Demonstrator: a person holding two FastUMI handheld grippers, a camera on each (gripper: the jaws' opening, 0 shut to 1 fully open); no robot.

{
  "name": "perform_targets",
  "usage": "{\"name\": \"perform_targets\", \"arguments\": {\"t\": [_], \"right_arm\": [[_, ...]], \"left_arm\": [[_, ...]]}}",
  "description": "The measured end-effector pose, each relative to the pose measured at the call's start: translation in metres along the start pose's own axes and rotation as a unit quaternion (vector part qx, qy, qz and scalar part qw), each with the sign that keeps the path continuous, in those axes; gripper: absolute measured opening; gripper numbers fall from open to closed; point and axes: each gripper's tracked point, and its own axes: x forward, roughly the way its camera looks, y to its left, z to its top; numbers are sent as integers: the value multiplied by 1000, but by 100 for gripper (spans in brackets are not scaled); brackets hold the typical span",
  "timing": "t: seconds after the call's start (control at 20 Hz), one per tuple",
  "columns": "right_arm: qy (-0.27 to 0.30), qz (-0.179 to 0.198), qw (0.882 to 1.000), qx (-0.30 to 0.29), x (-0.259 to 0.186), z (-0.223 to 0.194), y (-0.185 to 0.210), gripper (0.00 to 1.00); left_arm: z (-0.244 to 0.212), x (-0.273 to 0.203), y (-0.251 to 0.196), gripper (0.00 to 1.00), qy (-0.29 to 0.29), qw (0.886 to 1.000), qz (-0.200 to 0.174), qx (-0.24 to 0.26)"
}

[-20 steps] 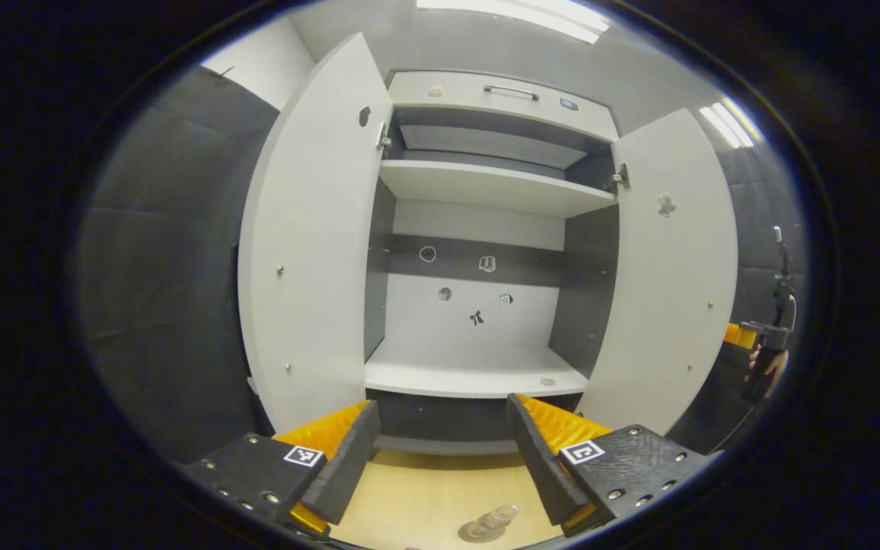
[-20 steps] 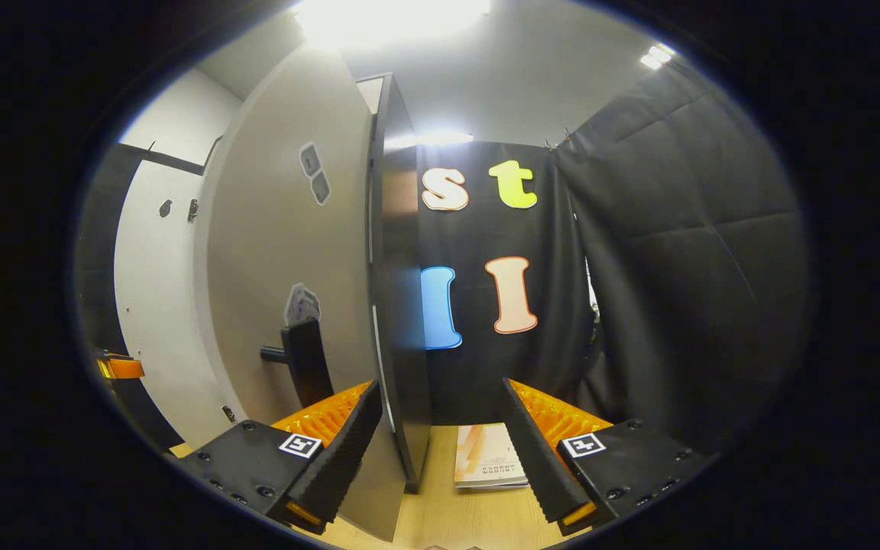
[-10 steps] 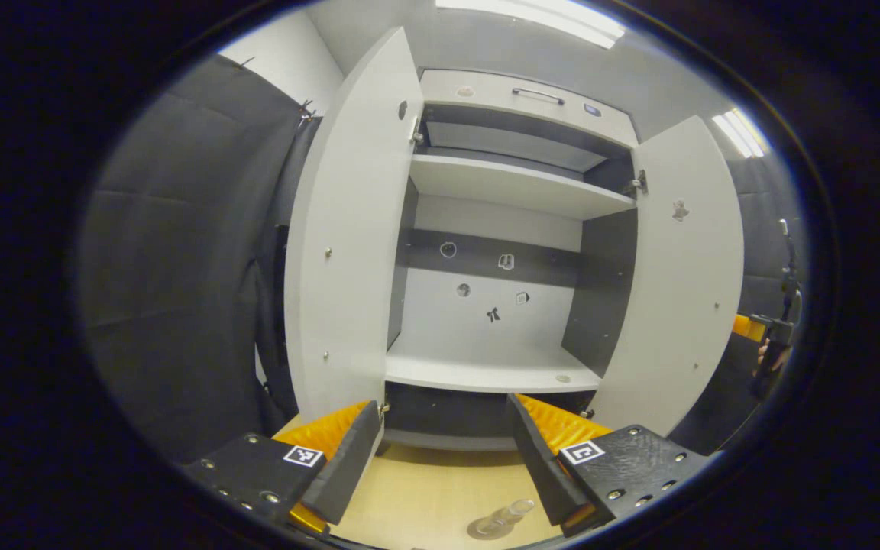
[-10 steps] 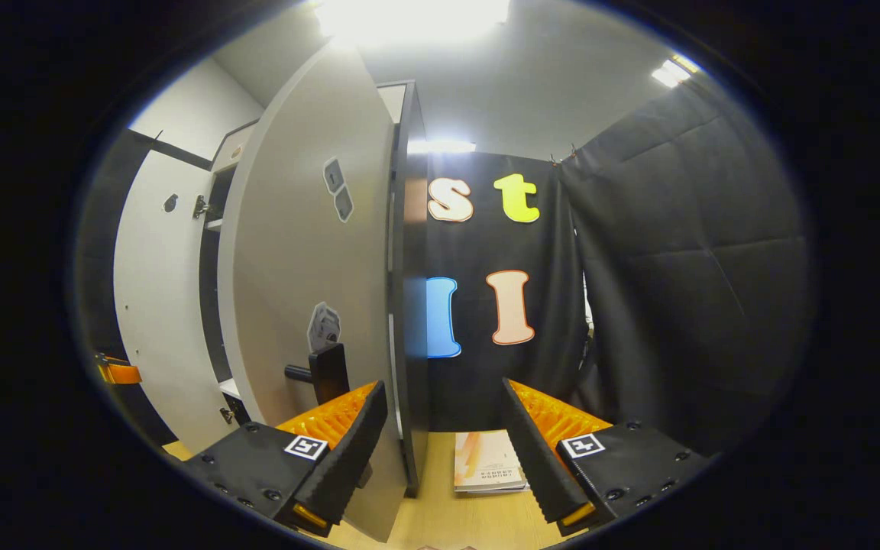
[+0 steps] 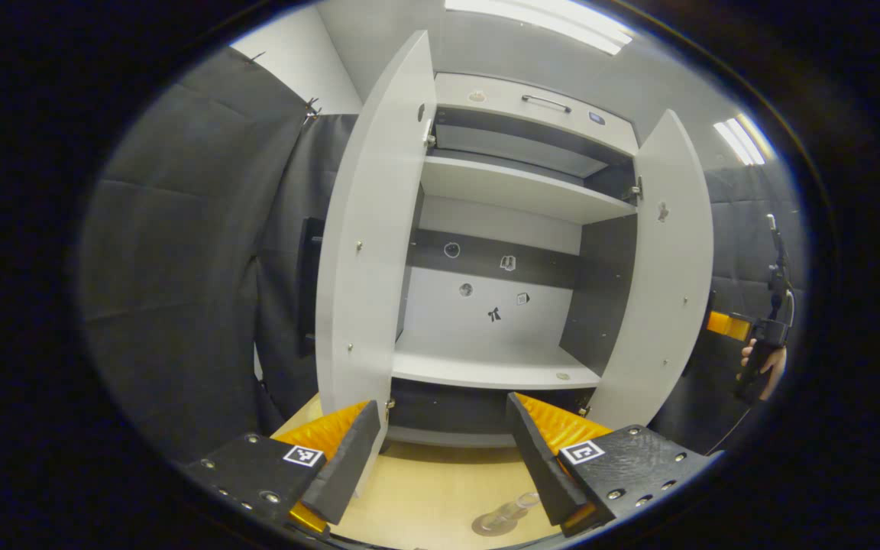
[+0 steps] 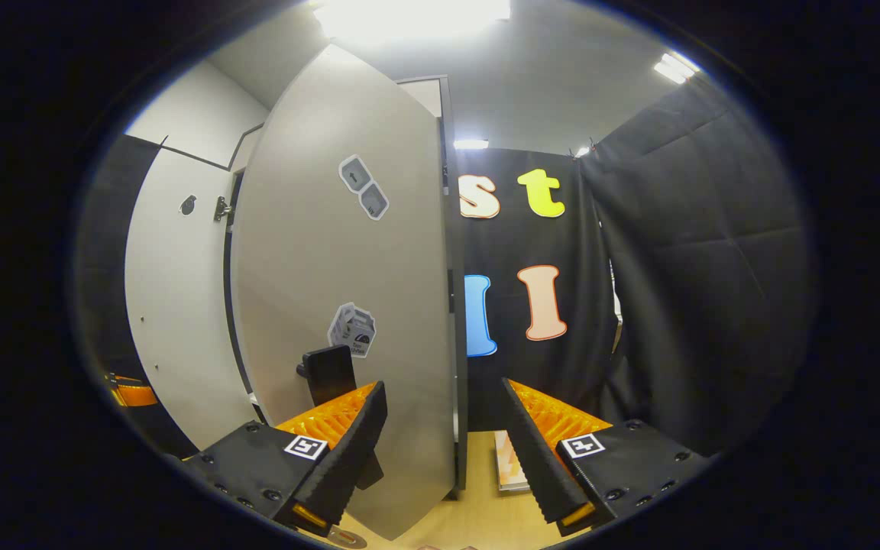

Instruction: Grasp the bottle in the cabinet with the left hand and place it on the coaster, then close the right door with the right hand and the left door with the left hand.

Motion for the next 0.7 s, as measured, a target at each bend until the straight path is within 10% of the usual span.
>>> {"name": "perform_targets", "arguments": {"t": [0.7], "right_arm": [[-15, 83, 996, -13, 17, 0, 118, 96]], "left_arm": [[4, -34, 97, 94, -37, 998, 54, 3]]}}
